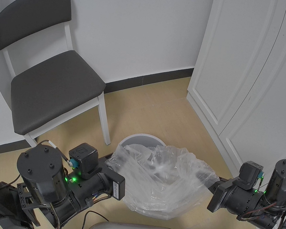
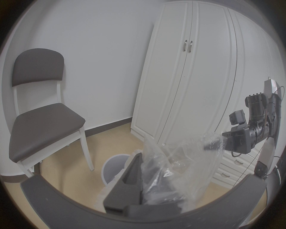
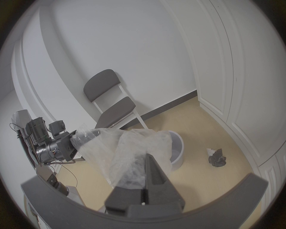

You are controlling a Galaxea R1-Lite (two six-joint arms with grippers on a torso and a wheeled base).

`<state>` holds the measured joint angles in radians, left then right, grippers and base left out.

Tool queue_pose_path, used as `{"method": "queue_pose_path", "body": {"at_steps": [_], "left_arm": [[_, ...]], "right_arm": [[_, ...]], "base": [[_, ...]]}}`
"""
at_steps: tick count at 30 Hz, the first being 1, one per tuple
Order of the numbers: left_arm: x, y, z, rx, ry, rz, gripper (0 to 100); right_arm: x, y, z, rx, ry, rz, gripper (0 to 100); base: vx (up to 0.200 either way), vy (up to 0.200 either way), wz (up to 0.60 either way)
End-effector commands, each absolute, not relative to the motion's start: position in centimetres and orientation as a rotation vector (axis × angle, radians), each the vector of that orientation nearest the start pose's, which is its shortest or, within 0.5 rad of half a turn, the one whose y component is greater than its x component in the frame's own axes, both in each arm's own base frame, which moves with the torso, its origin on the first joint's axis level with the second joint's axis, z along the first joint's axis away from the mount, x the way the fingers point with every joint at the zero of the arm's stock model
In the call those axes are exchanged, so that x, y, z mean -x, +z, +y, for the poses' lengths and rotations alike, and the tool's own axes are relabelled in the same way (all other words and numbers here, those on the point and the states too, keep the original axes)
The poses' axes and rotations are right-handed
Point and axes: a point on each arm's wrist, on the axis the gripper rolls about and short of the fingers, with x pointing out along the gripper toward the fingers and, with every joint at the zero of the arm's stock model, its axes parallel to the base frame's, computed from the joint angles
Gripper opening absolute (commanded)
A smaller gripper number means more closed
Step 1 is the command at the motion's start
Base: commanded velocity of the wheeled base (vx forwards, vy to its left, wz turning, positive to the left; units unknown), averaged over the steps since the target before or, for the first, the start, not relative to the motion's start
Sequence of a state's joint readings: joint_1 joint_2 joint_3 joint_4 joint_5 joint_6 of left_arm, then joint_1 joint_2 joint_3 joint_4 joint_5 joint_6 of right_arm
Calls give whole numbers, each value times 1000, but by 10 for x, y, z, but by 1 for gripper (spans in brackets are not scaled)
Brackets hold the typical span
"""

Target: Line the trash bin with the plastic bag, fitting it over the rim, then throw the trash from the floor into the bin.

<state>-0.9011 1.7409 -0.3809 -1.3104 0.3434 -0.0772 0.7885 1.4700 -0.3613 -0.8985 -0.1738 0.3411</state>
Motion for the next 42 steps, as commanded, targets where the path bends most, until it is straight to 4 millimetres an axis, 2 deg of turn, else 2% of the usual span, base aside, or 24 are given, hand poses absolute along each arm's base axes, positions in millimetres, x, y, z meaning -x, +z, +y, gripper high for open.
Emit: {"method": "queue_pose_path", "body": {"at_steps": [1,3,9,15,20,26,31,32,36,38,42], "left_arm": [[-174,138,-205,52,-558,51,0],[-178,146,-210,56,-586,18,0],[-192,149,-216,25,-617,-14,0],[-190,148,-219,26,-632,-14,0],[-178,149,-230,39,-687,-17,0],[-183,155,-240,57,-694,-41,0],[-201,150,-247,73,-662,-31,0],[-212,148,-249,71,-639,-34,0],[-229,145,-251,59,-606,-10,0],[-244,137,-257,47,-588,30,0],[-266,130,-268,61,-566,57,0]], "right_arm": [[-153,156,149,-233,575,282,0],[-152,162,146,-244,581,261,0],[-160,168,153,-250,586,246,0],[-169,164,160,-246,632,271,0],[-177,155,165,-233,628,308,0],[-180,152,168,-248,630,302,0],[-188,142,171,-244,613,317,0],[-200,138,171,-250,585,309,0],[-213,132,174,-277,563,297,0],[-226,127,176,-333,540,279,0],[-237,126,184,-404,535,280,0]], "base": [[0,0,0],[0,0,0],[0,0,0],[0,0,0],[0,0,0],[0,0,0],[0,0,0],[0,0,0],[0,0,0],[0,0,0],[0,0,0]]}}
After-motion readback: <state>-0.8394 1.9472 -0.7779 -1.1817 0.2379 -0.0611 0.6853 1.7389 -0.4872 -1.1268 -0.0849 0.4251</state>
